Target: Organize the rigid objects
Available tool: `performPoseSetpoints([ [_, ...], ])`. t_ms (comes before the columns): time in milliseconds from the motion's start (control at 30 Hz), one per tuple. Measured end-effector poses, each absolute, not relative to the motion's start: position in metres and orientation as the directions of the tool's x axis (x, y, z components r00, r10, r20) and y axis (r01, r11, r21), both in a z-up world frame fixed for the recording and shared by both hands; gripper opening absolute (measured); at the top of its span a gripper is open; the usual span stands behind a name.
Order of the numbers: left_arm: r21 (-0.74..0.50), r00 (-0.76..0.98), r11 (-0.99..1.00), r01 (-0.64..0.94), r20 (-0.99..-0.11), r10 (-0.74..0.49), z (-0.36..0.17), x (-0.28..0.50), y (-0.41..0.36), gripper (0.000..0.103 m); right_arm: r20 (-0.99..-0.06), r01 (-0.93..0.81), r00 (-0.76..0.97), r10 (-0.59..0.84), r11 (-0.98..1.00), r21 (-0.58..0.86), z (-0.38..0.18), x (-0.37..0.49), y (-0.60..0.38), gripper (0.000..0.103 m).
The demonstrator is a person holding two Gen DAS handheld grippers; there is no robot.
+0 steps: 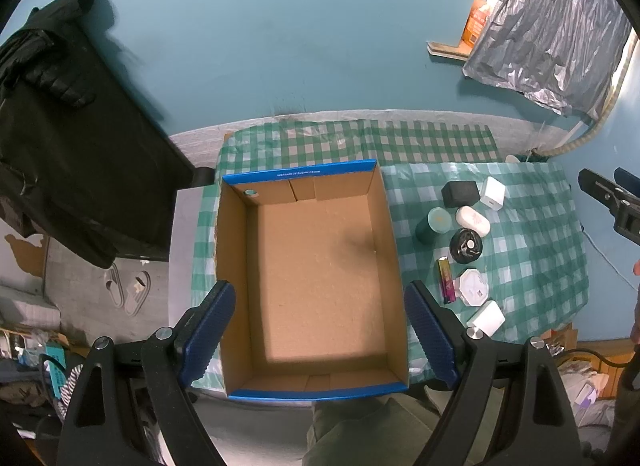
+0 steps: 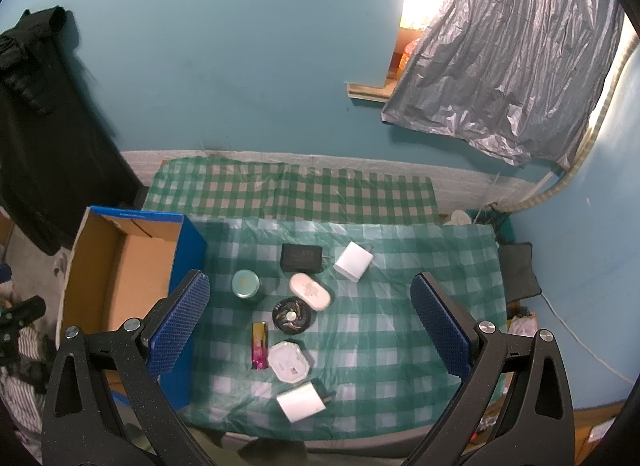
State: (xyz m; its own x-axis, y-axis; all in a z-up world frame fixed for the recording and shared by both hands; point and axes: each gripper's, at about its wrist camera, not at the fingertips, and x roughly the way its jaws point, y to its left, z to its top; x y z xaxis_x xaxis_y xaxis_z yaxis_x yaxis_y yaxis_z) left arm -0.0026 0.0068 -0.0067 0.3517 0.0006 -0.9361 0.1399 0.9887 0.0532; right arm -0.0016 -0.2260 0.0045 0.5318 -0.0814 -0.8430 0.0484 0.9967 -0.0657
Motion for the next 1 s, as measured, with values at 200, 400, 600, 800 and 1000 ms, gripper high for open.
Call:
performPoseSetpoints([
  [200, 0.055, 0.349, 0.988, 0.144, -0.937, 0.001, -0.007, -0.002, 0.008, 0.087, -0.846, 0.051, 0.527, -0.083, 0.997, -0.066, 0.0, 0.001, -0.221, 0.1],
  [400, 0.056, 0.347, 0.988, 0.143, -0.938, 0.003, -0.008, -0.001, 0.008, 0.087, -0.846, 0.051, 0.526, -0.083, 0.996, -0.066, 0.0, 0.004, -0.22, 0.1],
  [600, 0.068, 0.326, 0.989, 0.134, -0.945, 0.021, -0.018, 0.006, 0.021, 0.087, -0.86, 0.056, 0.503, -0.085, 0.996, -0.066, -0.023, -0.012, -0.229, 0.1],
  [800, 0.103, 0.285, 0.988, 0.115, -0.956, 0.066, -0.035, 0.014, 0.048, 0.087, -0.889, 0.07, 0.451, -0.071, 0.997, -0.045, -0.045, -0.011, -0.238, 0.1],
  [1000, 0.105, 0.24, 0.991, 0.078, -0.967, 0.084, -0.054, 0.018, 0.081, 0.087, -0.919, 0.054, 0.393, -0.024, 0.999, -0.003, -0.069, -0.001, -0.241, 0.1],
])
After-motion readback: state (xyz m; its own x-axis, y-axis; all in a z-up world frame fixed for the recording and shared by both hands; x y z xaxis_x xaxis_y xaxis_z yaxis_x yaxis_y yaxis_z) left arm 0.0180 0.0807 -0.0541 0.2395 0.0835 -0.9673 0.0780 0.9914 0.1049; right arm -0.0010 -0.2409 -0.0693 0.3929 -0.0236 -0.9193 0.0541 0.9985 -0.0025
